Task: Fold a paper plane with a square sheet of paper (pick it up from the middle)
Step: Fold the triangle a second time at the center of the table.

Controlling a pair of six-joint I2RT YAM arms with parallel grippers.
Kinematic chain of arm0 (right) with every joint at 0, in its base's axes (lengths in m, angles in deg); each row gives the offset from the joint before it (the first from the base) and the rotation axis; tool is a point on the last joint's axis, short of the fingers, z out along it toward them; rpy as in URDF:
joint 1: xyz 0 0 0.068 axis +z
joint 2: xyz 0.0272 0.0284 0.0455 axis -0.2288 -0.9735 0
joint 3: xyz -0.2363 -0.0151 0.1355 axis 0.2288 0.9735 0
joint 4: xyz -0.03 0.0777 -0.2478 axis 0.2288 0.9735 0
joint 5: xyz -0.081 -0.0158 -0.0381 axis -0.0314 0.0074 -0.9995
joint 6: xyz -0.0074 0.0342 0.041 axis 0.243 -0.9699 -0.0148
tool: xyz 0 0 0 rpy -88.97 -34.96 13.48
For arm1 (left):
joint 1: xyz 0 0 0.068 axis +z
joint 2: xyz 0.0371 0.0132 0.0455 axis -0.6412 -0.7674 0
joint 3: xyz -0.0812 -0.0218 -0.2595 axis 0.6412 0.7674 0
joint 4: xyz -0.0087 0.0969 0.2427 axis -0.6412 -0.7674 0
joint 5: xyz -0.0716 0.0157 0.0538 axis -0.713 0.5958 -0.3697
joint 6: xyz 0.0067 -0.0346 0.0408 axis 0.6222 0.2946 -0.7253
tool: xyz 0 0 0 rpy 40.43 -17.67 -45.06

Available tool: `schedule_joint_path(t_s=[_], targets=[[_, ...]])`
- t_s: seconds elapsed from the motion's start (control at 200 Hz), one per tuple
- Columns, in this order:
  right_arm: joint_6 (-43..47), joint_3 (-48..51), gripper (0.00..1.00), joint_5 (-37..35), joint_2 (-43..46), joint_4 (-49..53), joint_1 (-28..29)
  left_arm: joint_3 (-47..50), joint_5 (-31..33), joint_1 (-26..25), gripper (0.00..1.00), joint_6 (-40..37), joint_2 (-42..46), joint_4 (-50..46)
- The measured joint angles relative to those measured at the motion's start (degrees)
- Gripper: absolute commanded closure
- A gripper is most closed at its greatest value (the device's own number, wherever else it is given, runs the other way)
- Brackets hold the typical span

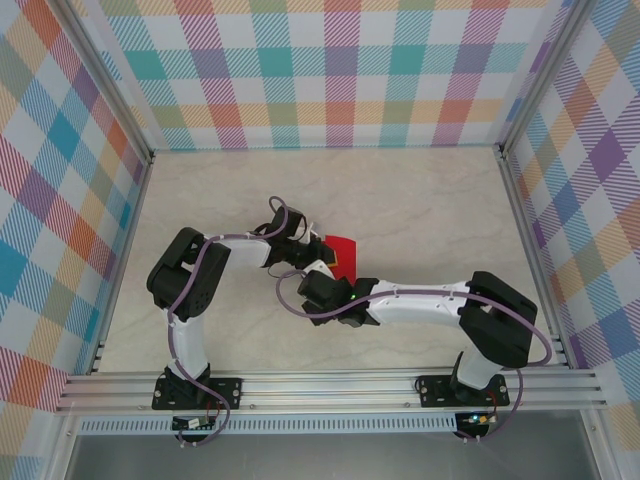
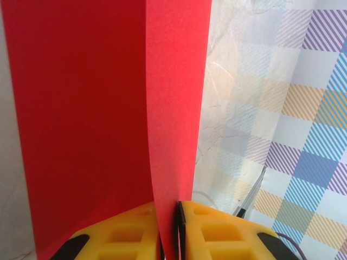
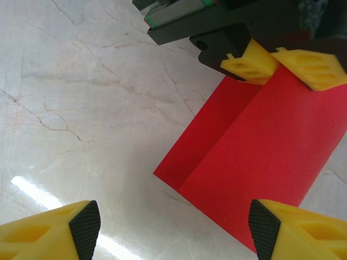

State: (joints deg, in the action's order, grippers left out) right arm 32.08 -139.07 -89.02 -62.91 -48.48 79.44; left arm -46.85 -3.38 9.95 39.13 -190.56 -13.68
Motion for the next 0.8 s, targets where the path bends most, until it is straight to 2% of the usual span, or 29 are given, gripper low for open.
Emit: schedule_joint_path(t_s=[0.305,0.49,0.8], targets=[[-0.33,-2.25,0.28,-5.62,-3.91,2.49,0.66,0.0,-0.48,0.02,0.84,0.0,1.51,0.09],[-0.7,-3.17,0.38,-9.16,-5.09,3.54,1.14,0.0,-0.5,0.02,0.83,0.0,1.6,0.07],[-1.99,-3.17,0.62,-12.33,-5.09,4.48,1.4,0.0,-0.5,0.0,0.83,-0.02,1.6,0.02]])
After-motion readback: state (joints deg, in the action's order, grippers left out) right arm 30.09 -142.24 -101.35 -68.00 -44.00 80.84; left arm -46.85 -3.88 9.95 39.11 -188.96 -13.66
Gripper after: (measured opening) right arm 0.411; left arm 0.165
